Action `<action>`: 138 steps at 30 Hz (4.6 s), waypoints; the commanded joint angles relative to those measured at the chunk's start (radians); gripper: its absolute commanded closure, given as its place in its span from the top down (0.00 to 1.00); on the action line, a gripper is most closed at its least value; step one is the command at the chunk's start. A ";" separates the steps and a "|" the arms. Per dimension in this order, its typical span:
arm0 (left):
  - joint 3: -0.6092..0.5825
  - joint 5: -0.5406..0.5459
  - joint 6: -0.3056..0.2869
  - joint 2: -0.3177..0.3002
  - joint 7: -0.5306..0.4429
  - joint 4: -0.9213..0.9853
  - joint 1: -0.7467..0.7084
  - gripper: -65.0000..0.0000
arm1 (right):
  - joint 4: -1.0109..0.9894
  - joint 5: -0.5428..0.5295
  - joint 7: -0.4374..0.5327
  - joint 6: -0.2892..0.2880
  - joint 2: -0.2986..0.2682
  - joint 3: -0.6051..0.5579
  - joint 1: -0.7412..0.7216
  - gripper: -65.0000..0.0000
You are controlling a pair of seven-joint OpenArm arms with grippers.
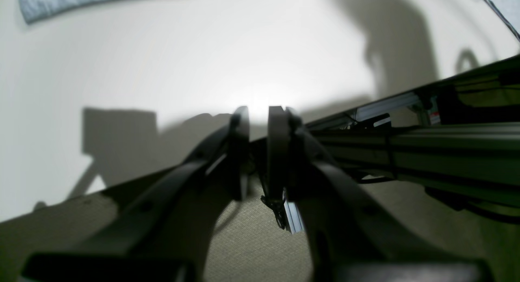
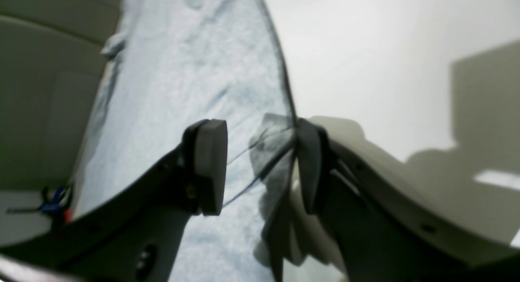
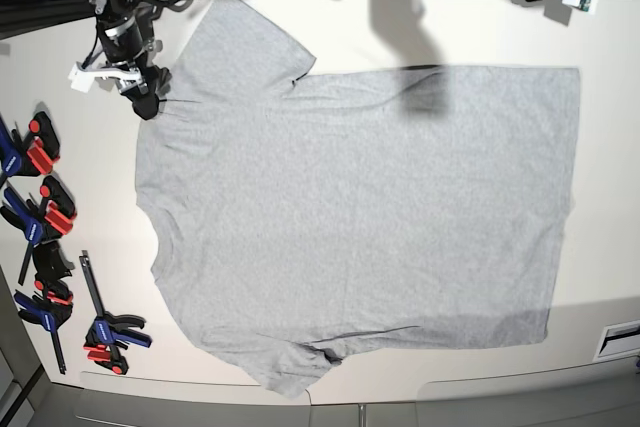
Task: Fold the T-shirt properly
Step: 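Grasp the shirt edges with both grippers, then pull the grasped shirt edge with both grippers to straighten it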
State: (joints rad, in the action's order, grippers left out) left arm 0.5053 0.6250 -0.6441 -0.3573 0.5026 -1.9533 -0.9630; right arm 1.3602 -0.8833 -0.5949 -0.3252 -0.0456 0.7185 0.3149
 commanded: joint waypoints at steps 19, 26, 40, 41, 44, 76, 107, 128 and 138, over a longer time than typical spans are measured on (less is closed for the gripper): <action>0.006 0.084 -0.007 -0.011 0.029 -0.014 -0.012 0.12 | 0.084 0.290 -0.057 0.158 -0.002 -0.100 -0.042 0.41; 0.006 0.084 -0.007 -0.011 0.029 -0.014 -0.012 0.12 | 0.084 0.296 -0.056 0.159 -0.001 -0.166 -0.049 0.41; 0.006 0.083 -0.008 -0.011 -0.028 -0.014 0.013 0.12 | 0.084 0.298 -0.068 0.096 -0.002 -0.169 -0.049 0.00; 0.006 0.083 -0.008 -0.011 -0.033 -0.014 0.020 0.12 | 0.084 0.302 -0.071 0.096 -0.002 -0.169 -0.049 0.00; 0.006 0.082 -0.008 -0.012 -0.032 -0.014 0.043 0.13 | 0.084 0.305 -0.077 0.096 -0.002 -0.169 -0.049 0.00; 0.090 0.338 0.202 -0.173 0.295 0.638 0.606 0.36 | 0.084 0.305 -0.125 0.094 -0.001 -0.169 -0.049 0.00; 0.089 0.450 0.134 -0.139 0.409 0.667 0.641 0.35 | 0.084 0.304 -0.124 0.094 -0.001 -0.169 -0.049 0.00; 0.091 0.375 0.084 -0.142 0.318 0.662 0.591 0.00 | 0.201 0.305 -0.190 0.014 -0.002 -0.155 0.010 0.00; 0.091 0.423 0.061 -0.142 0.312 0.662 0.475 0.00 | 0.410 0.296 -0.210 0.014 -0.002 -0.017 0.192 0.00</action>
State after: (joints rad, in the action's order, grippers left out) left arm 0.5896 1.0542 -0.5819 -0.4801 0.8078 -1.2812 -0.4805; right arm 1.7508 -0.5739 -0.8169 -0.3107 -0.0380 0.6979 0.5072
